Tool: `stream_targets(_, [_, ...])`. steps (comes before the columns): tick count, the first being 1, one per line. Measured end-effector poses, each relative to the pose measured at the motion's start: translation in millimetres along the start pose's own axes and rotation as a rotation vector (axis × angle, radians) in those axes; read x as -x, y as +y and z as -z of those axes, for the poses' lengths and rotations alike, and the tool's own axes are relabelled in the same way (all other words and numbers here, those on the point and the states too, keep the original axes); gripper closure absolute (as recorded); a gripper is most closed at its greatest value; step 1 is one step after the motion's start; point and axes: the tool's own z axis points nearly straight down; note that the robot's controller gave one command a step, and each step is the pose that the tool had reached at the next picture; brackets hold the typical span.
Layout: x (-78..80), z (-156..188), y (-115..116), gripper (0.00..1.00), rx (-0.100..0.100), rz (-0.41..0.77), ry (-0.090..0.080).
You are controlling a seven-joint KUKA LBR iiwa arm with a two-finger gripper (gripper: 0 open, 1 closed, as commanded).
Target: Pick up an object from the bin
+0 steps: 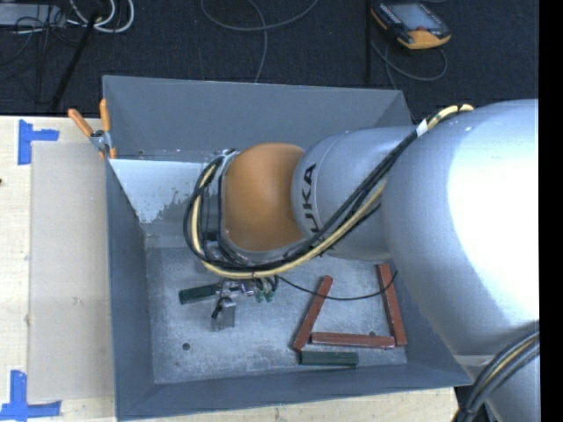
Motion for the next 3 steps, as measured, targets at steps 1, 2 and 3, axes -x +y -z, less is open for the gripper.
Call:
stream_targets(1, [0.7, 1, 0, 1.00, 0.000, -0.001, -0.002])
stream_targets(2, [3.0, 92, 1, 1.00, 0.001, -0.005, -0.009])
stream_targets(3, [3.8, 110, 1, 1.00, 0.001, -0.009, -0.004])
